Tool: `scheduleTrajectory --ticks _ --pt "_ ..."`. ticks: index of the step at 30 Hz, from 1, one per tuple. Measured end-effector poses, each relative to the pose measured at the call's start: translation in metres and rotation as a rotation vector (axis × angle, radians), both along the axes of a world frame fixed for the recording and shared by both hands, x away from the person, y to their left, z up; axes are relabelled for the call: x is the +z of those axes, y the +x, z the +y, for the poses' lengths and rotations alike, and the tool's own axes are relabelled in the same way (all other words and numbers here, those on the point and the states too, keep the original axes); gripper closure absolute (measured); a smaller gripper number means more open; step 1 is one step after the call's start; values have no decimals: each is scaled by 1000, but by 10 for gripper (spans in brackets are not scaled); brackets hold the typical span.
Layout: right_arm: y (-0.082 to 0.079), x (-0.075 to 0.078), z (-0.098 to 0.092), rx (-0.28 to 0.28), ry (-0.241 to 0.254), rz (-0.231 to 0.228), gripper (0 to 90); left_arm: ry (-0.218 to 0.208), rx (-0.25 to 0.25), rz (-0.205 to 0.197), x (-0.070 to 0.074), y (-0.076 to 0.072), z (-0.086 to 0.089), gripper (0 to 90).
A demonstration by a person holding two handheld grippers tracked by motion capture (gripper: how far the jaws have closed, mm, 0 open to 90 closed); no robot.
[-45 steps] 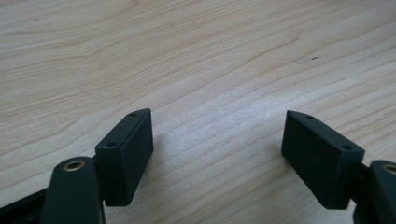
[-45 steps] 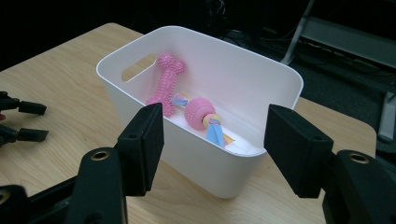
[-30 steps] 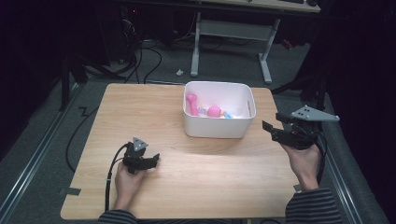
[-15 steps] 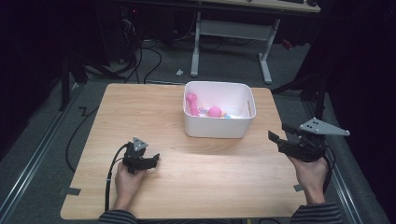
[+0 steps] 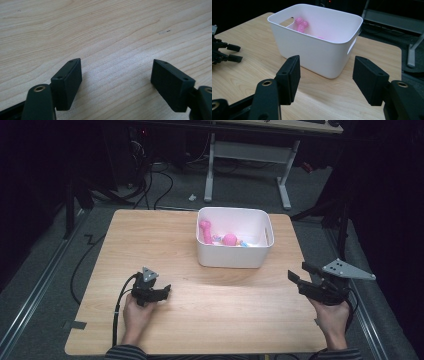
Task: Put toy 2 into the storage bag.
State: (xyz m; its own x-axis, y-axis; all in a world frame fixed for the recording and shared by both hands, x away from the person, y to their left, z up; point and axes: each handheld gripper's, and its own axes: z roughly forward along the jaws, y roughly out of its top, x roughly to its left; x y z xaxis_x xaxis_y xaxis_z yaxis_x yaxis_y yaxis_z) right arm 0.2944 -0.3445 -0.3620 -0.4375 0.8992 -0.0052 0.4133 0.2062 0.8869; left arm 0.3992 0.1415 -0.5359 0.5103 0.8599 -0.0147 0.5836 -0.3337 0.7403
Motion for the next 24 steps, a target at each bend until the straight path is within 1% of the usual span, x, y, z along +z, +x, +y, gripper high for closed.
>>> scheduleTrajectory --ticks 3,9,14,17,21,24 --pt "0 -5 2 11 4 3 391 0 0 0 0 0 0 254" --pt "1 -18 6 18 15 31 391 1 -1 0 0 0 0 253" --pt "4 -24 11 28 19 39 391 -2 -1 0 0 0 0 253" --pt "8 -30 15 40 19 43 390 1 -2 0 0 0 0 253" --pt "15 -37 22 51 9 65 388 -1 -2 0 0 0 0 253" --pt "18 -39 26 65 12 62 388 0 -3 0 0 0 0 253"
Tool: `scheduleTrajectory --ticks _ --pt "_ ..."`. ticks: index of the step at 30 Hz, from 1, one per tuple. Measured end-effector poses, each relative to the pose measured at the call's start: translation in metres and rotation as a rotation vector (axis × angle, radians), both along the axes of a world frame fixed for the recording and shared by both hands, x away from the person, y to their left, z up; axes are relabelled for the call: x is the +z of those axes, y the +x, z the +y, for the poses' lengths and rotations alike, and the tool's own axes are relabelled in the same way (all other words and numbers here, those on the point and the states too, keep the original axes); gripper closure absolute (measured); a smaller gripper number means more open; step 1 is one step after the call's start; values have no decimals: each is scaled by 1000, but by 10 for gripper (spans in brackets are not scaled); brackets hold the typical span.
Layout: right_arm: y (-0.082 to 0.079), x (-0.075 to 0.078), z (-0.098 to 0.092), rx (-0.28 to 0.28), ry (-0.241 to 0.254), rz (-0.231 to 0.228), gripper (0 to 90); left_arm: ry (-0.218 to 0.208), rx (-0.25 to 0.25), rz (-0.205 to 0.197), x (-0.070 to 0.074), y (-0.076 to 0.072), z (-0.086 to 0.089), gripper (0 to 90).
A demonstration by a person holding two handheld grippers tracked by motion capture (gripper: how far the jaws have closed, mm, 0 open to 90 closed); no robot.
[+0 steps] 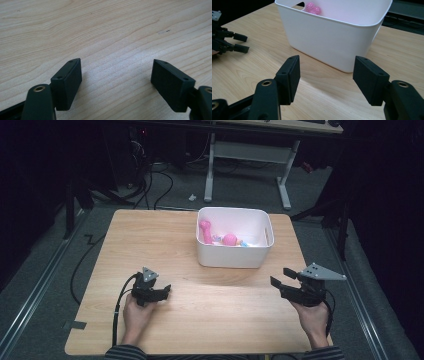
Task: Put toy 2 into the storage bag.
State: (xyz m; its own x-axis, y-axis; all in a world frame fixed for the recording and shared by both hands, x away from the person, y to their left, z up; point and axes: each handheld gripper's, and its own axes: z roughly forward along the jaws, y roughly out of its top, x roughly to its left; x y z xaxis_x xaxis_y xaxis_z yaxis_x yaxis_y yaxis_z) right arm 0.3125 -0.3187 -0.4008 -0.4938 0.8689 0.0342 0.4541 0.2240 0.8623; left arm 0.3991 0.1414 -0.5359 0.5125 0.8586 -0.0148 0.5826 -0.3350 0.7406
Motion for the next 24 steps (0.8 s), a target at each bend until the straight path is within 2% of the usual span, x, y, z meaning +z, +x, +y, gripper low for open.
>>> scheduleTrajectory --ticks 4,12,24 --pt "4 -6 5 11 -6 14 388 0 0 0 0 0 0 252" --pt "14 -22 9 11 29 33 389 3 -3 1 0 0 0 251" --pt "29 -47 17 3 37 84 390 3 -4 1 0 0 0 250"
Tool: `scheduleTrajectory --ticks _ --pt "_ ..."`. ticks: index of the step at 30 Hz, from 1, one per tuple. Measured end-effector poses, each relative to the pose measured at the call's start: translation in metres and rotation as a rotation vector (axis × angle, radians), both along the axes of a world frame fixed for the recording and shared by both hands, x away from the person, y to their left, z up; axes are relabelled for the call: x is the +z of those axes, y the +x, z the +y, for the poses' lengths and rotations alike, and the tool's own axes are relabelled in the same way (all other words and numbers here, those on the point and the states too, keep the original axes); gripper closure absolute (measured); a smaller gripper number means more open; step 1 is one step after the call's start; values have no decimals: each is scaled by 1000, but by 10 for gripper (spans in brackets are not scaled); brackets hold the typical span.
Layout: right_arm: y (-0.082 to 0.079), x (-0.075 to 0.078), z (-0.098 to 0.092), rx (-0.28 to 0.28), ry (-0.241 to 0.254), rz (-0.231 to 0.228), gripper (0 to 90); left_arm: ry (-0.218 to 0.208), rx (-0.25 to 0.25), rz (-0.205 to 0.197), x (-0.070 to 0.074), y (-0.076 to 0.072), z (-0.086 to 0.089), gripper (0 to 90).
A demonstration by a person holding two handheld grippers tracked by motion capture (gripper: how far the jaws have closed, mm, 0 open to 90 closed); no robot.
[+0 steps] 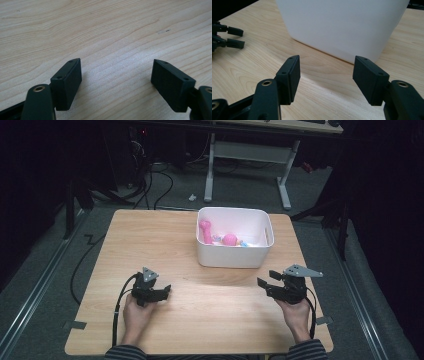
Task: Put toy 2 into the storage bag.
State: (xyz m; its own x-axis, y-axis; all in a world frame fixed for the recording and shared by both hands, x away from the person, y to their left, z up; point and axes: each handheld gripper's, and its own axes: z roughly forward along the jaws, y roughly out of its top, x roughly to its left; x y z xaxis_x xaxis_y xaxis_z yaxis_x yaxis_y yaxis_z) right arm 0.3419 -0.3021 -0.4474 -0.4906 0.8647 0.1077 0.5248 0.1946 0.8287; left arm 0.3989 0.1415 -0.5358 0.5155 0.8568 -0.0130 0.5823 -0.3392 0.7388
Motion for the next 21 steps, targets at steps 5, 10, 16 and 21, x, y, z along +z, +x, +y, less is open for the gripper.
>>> scheduleTrajectory --ticks 5,10,16,21 --pt "5 -10 1 -9 -10 20 390 0 0 0 0 0 0 251" --pt "9 -21 1 -20 -10 43 391 0 0 0 0 0 0 250" --pt "14 -32 0 -38 -23 68 389 0 0 0 0 0 0 250" --pt "18 -43 0 -52 -44 87 387 -2 1 -1 0 0 0 250"
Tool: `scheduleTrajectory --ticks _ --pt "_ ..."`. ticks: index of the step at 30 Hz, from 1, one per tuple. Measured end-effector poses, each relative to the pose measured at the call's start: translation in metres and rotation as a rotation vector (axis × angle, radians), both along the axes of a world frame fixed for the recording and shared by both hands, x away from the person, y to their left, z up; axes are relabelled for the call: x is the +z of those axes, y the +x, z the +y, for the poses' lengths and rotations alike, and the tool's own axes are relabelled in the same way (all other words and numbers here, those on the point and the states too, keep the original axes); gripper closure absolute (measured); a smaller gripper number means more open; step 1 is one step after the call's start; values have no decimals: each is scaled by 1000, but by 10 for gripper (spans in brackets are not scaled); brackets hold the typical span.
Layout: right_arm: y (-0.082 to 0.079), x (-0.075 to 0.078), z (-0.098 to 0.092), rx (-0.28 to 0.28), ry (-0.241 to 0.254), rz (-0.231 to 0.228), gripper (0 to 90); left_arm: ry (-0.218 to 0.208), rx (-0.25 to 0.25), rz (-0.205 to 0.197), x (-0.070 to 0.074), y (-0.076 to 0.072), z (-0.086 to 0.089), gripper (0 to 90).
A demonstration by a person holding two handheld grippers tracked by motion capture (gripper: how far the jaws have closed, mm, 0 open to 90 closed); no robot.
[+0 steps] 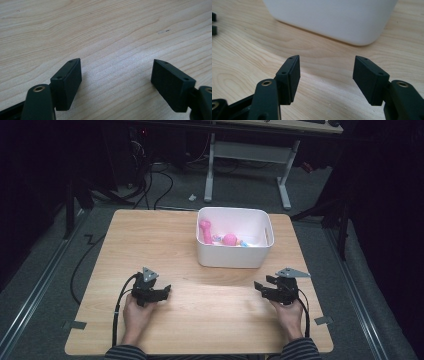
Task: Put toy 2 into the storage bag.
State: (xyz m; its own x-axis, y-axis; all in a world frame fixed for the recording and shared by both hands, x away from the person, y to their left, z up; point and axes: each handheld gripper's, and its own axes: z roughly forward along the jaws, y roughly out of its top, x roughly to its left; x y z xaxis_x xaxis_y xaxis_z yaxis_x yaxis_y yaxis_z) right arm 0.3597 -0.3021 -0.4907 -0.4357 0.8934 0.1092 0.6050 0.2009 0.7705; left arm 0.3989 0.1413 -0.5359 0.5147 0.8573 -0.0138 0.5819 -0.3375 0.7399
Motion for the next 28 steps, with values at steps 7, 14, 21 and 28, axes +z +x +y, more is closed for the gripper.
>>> scheduleTrajectory --ticks 7,14,21,28 --pt "3 -12 0 -17 -78 18 377 1 -1 1 0 0 0 250" --pt "5 -26 -1 -28 -126 26 343 1 -1 1 0 0 0 250" --pt "1 -40 -3 -38 -147 25 305 2 -2 0 0 0 0 248" --pt "1 -40 -3 -41 -149 28 262 2 -1 0 0 0 0 248"
